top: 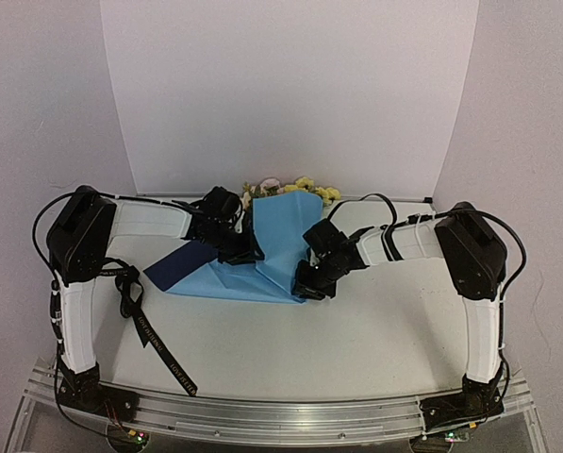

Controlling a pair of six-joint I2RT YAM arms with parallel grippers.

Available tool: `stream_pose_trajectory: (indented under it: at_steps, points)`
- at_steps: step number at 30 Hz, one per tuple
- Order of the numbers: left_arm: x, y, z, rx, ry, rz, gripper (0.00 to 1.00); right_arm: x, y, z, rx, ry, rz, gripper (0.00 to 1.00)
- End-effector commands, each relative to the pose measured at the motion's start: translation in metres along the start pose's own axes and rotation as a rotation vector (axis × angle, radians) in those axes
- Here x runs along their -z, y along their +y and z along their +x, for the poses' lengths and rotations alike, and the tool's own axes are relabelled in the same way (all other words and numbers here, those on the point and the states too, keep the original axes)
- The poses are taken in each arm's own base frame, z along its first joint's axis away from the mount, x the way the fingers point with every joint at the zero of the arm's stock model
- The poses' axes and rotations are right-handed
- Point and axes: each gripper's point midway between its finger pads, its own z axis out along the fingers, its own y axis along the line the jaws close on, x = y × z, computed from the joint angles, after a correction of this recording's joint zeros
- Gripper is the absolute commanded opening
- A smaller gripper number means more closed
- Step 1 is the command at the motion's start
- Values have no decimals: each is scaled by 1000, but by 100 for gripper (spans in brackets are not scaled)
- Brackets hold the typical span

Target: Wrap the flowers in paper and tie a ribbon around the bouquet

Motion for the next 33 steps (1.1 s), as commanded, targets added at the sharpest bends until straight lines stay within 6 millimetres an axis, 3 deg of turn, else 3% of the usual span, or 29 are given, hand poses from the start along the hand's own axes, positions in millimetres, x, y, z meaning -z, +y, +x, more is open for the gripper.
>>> stream_pose_trajectory:
  at_steps: [1, 5, 12, 23, 33]
  points:
    - [35, -51, -28, -124, -91, 46, 21, -16, -34, 15, 3, 42, 138, 24]
    - [23, -63, -19, -134, -54, 73, 14, -16, -33, 16, 5, 46, 140, 24]
    - [-1, -48, 1, -101, 12, 51, 7, -16, -33, 15, 6, 48, 140, 24]
    - [-41, 9, 36, -45, 114, -67, 2, -12, -28, 14, 7, 43, 126, 24]
    - [-53, 58, 52, 19, 165, -159, 0, 5, -6, -4, 7, -12, 31, 24]
